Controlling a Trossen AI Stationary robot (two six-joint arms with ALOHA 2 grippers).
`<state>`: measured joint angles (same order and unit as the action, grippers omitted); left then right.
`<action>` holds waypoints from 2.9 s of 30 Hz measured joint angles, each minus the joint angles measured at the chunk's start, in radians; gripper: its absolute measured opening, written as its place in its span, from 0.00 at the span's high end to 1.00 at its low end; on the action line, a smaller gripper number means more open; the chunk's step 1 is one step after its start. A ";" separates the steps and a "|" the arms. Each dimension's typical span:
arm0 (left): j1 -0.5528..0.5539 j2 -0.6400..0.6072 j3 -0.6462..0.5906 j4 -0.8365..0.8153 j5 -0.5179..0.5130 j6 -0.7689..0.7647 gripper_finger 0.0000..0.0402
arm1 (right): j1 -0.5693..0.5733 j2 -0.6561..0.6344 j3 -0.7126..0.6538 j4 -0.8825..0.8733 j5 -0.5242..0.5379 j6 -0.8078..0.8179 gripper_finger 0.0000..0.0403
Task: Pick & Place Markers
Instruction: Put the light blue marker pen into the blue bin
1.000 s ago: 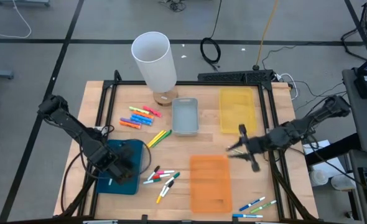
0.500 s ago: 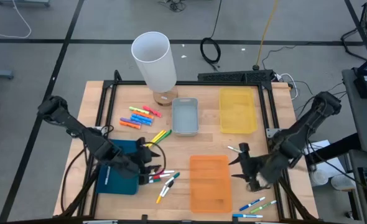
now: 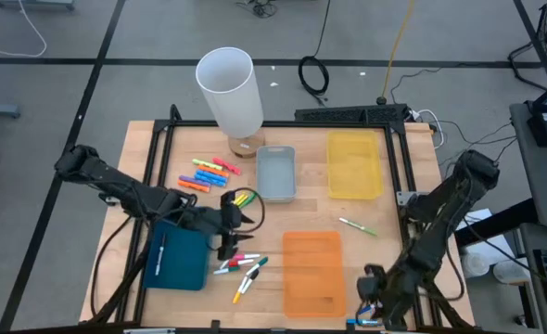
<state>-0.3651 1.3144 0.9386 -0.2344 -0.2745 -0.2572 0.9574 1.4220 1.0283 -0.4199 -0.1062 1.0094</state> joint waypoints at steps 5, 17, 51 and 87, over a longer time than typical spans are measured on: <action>0.050 0.000 0.000 0.000 0.060 0.049 0.51 | 0.064 0.100 0.000 0.137 -0.003 0.033 0.79; 0.131 0.000 0.000 0.001 0.148 0.117 0.51 | 0.087 0.277 -0.001 0.222 -0.008 0.189 1.00; 0.168 0.000 0.000 -0.003 0.184 0.100 0.51 | 0.004 0.286 -0.005 -0.302 0.181 0.051 1.00; 0.168 0.000 0.000 -0.008 0.188 0.100 0.51 | -0.205 0.148 -0.225 -0.436 0.247 0.043 0.64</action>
<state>-0.1970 1.3144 0.9386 -0.2420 -0.0868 -0.1574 0.7524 1.5696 0.8036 -0.8558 0.1404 1.0528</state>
